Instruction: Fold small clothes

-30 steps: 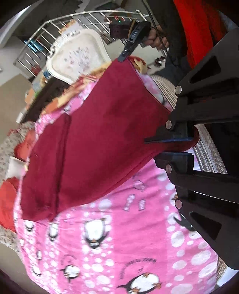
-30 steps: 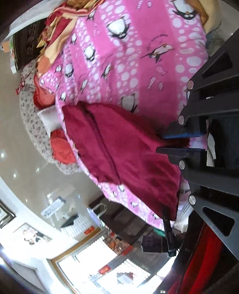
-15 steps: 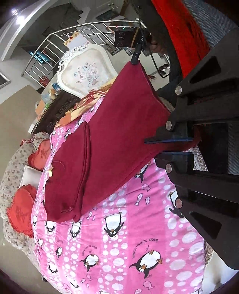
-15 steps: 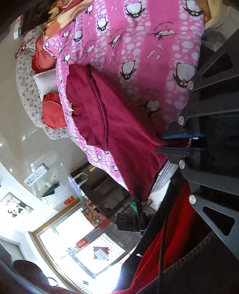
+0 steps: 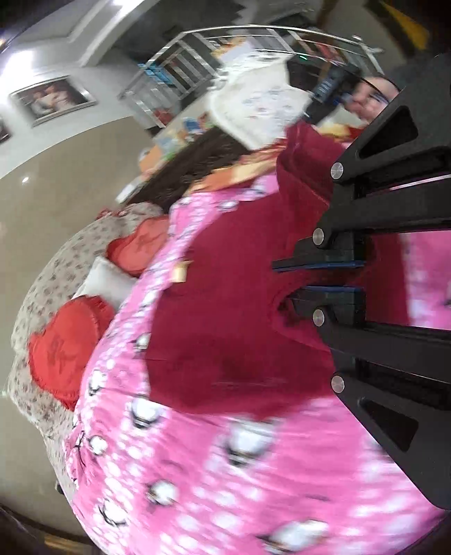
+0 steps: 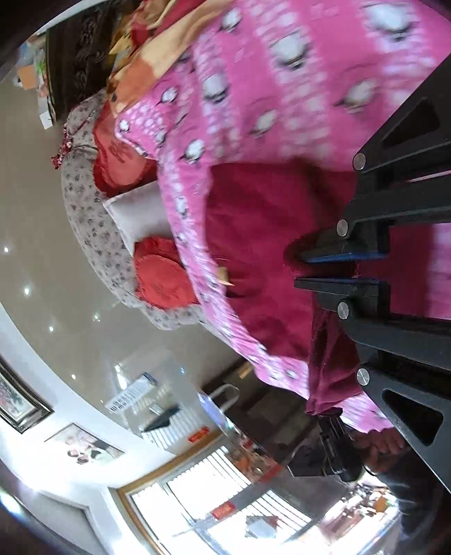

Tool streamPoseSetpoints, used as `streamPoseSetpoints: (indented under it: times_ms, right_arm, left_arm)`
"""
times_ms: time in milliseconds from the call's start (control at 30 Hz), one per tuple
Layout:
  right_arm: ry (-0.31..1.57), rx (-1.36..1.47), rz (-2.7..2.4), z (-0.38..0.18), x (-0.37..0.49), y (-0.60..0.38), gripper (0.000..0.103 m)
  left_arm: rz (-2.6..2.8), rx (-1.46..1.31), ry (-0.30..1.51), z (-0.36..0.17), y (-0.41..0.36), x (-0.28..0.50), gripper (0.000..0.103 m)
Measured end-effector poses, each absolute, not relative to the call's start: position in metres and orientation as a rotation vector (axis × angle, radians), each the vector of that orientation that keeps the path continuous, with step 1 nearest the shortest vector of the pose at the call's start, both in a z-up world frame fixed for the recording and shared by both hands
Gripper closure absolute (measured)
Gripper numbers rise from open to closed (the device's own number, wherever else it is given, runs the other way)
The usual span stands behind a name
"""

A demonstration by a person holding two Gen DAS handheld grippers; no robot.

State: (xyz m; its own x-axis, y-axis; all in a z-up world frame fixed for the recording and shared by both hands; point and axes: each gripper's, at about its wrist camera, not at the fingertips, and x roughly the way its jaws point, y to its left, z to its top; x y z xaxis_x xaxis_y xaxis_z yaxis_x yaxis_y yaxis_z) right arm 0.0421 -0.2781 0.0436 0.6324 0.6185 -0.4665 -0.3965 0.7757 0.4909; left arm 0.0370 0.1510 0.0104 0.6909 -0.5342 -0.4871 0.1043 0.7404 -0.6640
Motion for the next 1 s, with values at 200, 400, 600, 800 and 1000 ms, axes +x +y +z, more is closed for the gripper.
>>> streamPoseSetpoints:
  times_ms: [200, 400, 600, 800, 1000]
  right_arm:
    - [0.681, 0.35, 0.508, 0.039, 0.142, -0.251, 0.096]
    - [0.746, 0.43, 0.433, 0.008, 0.2, -0.258, 0.096]
    - [0.752, 0.526, 0.451, -0.002, 0.201, -0.262, 0.057]
    - [0.676, 0.458, 0.482, 0.017, 0.173, -0.262, 0.052]
    - [0.684, 0.313, 0.49, 0.02, 0.166, -0.251, 0.055]
  left_arm:
    - [-0.268, -0.58, 0.702, 0.022, 0.164, 0.131, 0.097]
    - [-0.148, -0.454, 0.806, -0.008, 0.149, 0.179, 0.096]
    - [-0.086, -0.394, 0.881, -0.02, 0.142, 0.185, 0.094]
    - [-0.165, -0.366, 0.869, 0.002, 0.148, 0.189, 0.094]
    - [-0.212, -0.403, 0.888, 0.005, 0.145, 0.196, 0.07]
